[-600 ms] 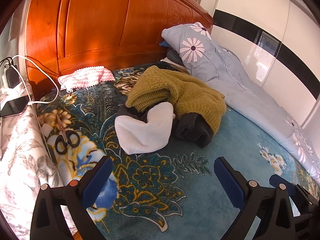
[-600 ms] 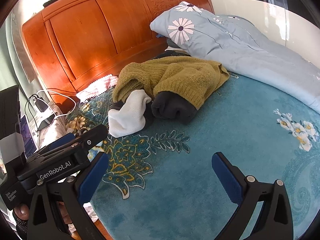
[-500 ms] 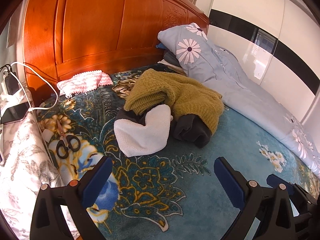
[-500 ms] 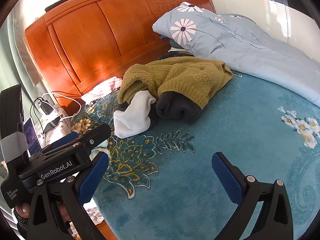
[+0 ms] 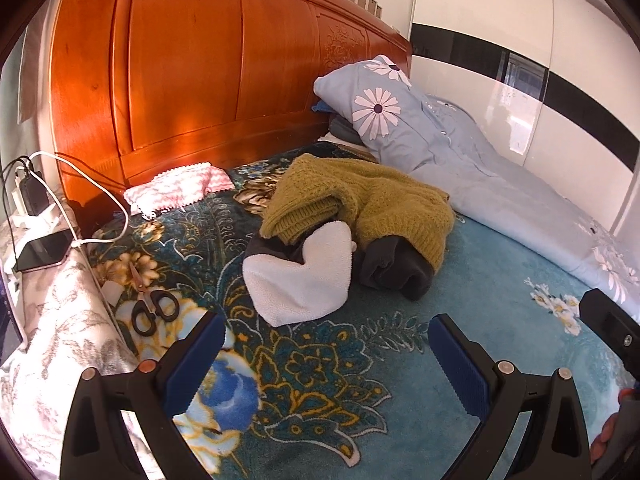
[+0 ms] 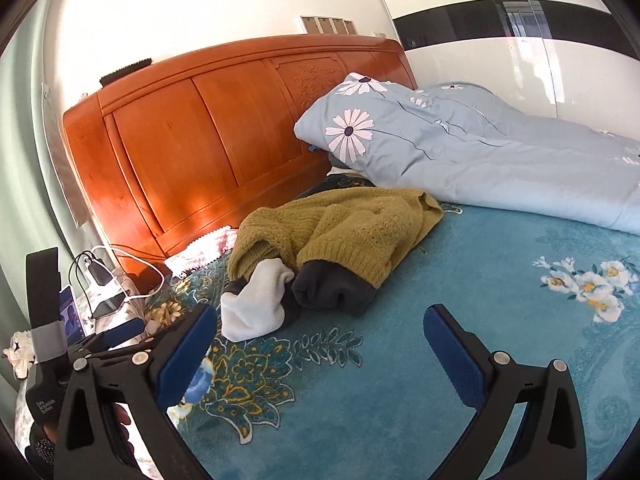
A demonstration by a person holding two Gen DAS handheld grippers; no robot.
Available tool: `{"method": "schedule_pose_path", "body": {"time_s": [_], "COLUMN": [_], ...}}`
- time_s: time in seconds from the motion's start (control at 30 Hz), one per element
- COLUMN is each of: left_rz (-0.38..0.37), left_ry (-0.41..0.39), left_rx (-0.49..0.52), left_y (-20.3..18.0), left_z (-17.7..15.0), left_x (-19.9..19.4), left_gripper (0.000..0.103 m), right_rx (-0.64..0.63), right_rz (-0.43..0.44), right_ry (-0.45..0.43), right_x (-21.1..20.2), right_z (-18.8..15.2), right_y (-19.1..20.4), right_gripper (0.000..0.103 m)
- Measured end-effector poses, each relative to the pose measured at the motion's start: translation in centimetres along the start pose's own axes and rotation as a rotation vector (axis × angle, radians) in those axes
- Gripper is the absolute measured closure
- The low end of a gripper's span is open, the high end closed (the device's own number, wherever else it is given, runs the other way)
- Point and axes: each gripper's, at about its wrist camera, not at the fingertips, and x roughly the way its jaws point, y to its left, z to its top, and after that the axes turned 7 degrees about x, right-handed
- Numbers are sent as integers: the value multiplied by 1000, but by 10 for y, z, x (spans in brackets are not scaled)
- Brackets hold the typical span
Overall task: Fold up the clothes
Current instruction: 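Move both tools toward the clothes pile on the bed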
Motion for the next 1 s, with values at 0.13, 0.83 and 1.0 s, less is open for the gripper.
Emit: {"method": "schedule_pose_path", "body": {"time_s": [0.13, 0.83, 1.0], "left_rz": [-63, 28, 5], "left_ry": [-10, -10, -9], "left_rx": [-15, 63, 68], "left_y": [-2, -4, -4], "left_z": [2, 14, 14], "left_x": [-2, 8, 12], "left_gripper": [0, 0, 0], "right_rx": [-14, -81, -98], "right_rz": [-5, 4, -20], "right_ry": [19, 49, 66], "right_x": [1, 15, 25], "right_z": [-6, -2, -2], "right_y": [1, 20, 20], "right_gripper": [0, 0, 0]}}
